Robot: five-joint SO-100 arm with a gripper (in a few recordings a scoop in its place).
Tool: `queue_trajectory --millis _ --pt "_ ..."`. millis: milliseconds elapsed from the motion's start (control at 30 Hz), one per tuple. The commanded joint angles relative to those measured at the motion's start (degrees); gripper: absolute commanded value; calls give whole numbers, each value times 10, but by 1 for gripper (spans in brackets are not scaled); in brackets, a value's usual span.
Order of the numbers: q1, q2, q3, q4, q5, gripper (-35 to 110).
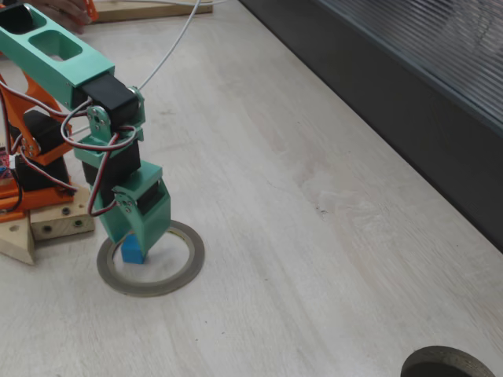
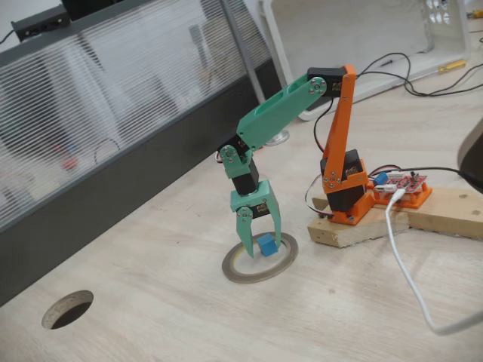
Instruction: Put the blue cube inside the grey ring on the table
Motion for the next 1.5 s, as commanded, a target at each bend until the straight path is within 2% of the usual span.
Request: queue_trajectory --millis 0,233,567,933,1100,1300,1467 --pt "7 24 -10 10 -1 35" --pt "7 25 -14 11 -1 35" --pt "7 23 -120 12 -1 35" --pt "7 23 -120 32 -1 35" --pt "7 23 -120 101 -1 24" --pt "7 24 -121 103 -1 4" --pt "7 24 -121 106 -1 1"
